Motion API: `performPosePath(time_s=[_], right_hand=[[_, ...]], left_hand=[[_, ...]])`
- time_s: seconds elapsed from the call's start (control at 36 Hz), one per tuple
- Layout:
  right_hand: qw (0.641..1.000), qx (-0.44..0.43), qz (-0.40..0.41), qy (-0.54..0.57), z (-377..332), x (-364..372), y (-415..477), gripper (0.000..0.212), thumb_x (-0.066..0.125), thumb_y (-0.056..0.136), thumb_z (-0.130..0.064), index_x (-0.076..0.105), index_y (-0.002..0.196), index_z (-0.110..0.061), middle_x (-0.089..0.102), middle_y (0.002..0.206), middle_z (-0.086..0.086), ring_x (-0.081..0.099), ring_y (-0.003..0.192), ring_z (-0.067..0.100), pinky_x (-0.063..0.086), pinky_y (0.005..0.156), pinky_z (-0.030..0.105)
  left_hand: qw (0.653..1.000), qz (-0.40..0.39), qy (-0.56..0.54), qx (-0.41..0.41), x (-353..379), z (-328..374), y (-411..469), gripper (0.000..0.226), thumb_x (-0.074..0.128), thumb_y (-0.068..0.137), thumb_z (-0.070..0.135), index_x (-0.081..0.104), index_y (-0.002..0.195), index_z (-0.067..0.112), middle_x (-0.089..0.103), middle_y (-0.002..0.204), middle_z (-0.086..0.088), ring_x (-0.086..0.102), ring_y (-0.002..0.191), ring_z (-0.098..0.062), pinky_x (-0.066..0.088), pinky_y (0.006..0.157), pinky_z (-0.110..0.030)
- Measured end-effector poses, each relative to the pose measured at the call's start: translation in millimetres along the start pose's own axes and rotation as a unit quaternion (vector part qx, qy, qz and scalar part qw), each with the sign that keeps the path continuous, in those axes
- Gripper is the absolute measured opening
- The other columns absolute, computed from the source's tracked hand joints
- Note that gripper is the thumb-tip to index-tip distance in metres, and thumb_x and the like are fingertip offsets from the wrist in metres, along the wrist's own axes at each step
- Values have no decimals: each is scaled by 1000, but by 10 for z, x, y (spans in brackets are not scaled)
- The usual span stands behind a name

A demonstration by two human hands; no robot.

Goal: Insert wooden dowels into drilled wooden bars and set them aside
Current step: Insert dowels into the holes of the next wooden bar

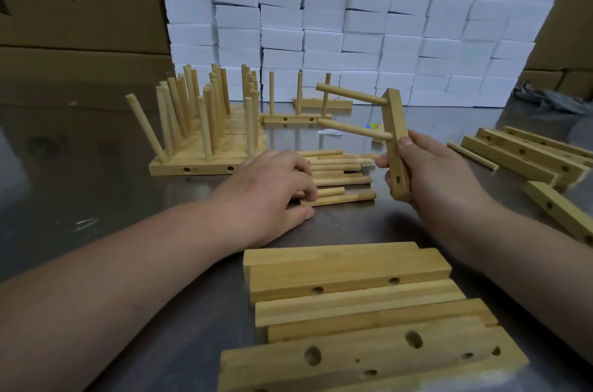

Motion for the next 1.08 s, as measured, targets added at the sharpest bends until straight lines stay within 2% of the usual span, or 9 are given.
performPosePath(time_s=[0.25, 0.33, 0.42, 0.56, 0.61, 0.67, 0.78, 0.86, 1.08], right_hand=[[1000, -10, -6, -11, -23, 51, -25, 36, 38, 99, -31, 47, 134, -25, 66, 73, -7, 54, 81, 15, 42, 86, 42], [1000, -13, -8, -16, -52, 57, -48, 22, 37, 100, -30, 58, 107, -31, 65, 75, -7, 54, 83, 16, 42, 89, 44], [1000, -17, -2, -20, -95, 36, -70, 25, 36, 100, -29, 59, 89, -29, 65, 78, -6, 53, 77, 14, 42, 78, 38], [1000, -11, 9, -21, -102, 12, -70, 31, 36, 100, -31, 63, 108, -18, 58, 79, -5, 52, 79, 14, 40, 71, 31], [1000, -18, 4, -11, -130, 48, -75, 31, 36, 100, -30, 63, 108, -17, 58, 78, -5, 51, 77, 14, 39, 67, 30], [999, -33, 0, -1, -177, 79, -98, 32, 35, 100, -26, 63, 86, -20, 61, 75, -3, 51, 74, 16, 40, 68, 33], [999, -35, 0, -9, -191, 68, -124, 37, 35, 100, -26, 62, 76, -19, 60, 78, 1, 49, 71, 16, 38, 64, 33], [1000, -30, -1, 9, -183, 64, -120, 37, 35, 100, -25, 62, 75, -19, 60, 80, 5, 49, 69, 17, 39, 65, 35], [999, -10, 19, 40, -168, 26, -111, 40, 35, 100, -25, 61, 74, -12, 59, 78, 5, 49, 65, 14, 39, 60, 30]], left_hand=[[999, 6, 2, -35, 0, -35, 6, 12, 54, 85, 45, 48, 78, 39, 42, 102, 17, 35, 103, -6, 26, 87, -23], [999, 34, -18, -31, -48, -20, 1, 8, 52, 87, 40, 48, 83, 35, 43, 98, 17, 37, 97, -5, 28, 80, -19], [989, 83, -111, -57, -167, -58, -49, 8, 54, 87, 34, 48, 84, 31, 49, 83, 13, 45, 78, -9, 35, 62, -19], [955, 94, -275, -56, -197, -14, -93, 15, 53, 88, 25, 48, 81, 37, 61, 76, 8, 54, 68, -8, 48, 67, -34], [952, 87, -293, -35, -216, 64, -102, 27, 52, 89, 22, 47, 88, 48, 62, 80, 15, 56, 69, -6, 49, 70, -31], [959, 74, -272, -21, -210, 115, -108, 37, 52, 90, 21, 48, 96, 58, 61, 82, 20, 56, 71, -4, 47, 69, -27], [961, 79, -264, -19, -225, 110, -117, 33, 56, 89, 20, 55, 102, 51, 54, 80, 38, 52, 87, 16, 39, 73, -1], [962, 85, -259, -17, -251, 124, -119, 32, 57, 88, 21, 55, 102, 49, 56, 84, 35, 54, 86, 9, 41, 72, -4], [961, 109, -256, 2, -296, 107, -120, 31, 58, 87, 16, 62, 108, 38, 47, 88, 41, 44, 88, 30, 30, 78, 7]])
Point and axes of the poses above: each hand's wrist, its own y-axis towards the middle knuckle, its own x-axis out of the palm, z = x × y, the point moved 9 cm from there along y, towards the middle knuckle
